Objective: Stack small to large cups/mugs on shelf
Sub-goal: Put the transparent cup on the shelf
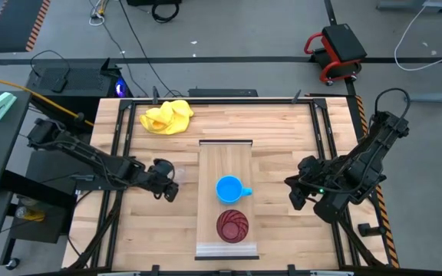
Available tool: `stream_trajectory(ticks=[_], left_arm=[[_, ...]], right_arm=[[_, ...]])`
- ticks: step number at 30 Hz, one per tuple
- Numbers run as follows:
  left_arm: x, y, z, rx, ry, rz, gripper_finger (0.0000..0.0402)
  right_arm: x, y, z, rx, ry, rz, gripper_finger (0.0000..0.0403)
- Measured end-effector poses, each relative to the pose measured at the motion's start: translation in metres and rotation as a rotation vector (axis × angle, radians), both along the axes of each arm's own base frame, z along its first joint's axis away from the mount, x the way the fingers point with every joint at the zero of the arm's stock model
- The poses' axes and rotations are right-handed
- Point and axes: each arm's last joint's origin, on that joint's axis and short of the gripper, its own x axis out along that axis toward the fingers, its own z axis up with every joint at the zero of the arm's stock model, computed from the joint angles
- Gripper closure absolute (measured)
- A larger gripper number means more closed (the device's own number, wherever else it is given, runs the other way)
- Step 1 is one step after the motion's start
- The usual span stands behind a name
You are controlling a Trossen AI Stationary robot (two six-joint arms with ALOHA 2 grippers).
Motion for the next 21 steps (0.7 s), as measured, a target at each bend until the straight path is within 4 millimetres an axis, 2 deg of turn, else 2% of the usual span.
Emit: stream_trajectory(ticks=[9,21], left_arm=[[0.019,-0.007,-0.016,0.013,-0.027,0.014,0.0382],[0.027,0.004,-0.013,0.113,-0.097,0.133,0.0382]], right_arm=[[0.000,0.000,0.000,-0.013,-0.012,-0.006,0.0355],[0.000,-0.001,0.001,-0.018,-0.023,-0.013,0.0355]])
